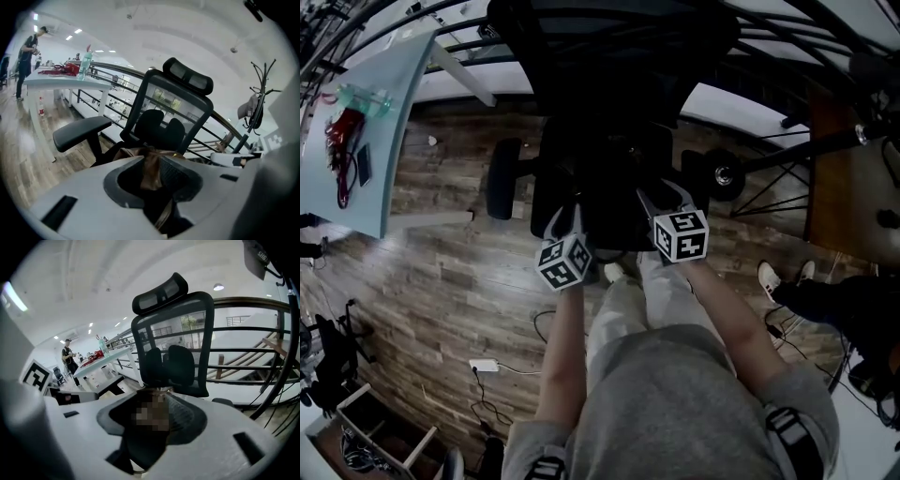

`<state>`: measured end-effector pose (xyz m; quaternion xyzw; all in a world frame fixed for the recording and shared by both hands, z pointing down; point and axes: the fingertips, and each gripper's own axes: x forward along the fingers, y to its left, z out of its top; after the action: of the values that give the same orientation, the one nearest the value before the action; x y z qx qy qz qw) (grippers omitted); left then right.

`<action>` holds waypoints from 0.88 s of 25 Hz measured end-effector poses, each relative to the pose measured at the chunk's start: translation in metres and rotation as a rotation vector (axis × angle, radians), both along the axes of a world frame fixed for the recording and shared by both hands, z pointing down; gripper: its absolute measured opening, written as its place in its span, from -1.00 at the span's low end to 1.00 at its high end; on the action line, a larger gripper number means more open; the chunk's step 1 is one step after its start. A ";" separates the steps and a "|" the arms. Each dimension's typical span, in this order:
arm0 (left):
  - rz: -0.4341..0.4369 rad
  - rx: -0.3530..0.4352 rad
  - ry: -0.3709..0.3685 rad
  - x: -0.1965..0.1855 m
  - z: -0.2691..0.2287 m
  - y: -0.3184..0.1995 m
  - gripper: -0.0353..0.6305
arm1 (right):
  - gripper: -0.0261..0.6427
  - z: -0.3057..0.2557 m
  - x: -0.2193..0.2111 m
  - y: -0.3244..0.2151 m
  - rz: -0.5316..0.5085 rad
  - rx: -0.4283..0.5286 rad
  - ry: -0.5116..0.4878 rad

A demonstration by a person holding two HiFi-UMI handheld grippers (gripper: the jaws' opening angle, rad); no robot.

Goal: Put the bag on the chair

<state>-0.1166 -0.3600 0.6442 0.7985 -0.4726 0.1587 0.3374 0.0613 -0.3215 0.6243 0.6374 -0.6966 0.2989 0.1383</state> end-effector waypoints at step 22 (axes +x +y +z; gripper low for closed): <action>0.039 0.054 0.029 -0.013 -0.085 0.061 -0.85 | -0.89 -0.098 -0.022 0.060 0.042 0.143 0.019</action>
<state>-0.1297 -0.2992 0.5590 0.8187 -0.4558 0.1409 0.3195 0.0393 -0.2618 0.5261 0.6629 -0.7014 0.2451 0.0929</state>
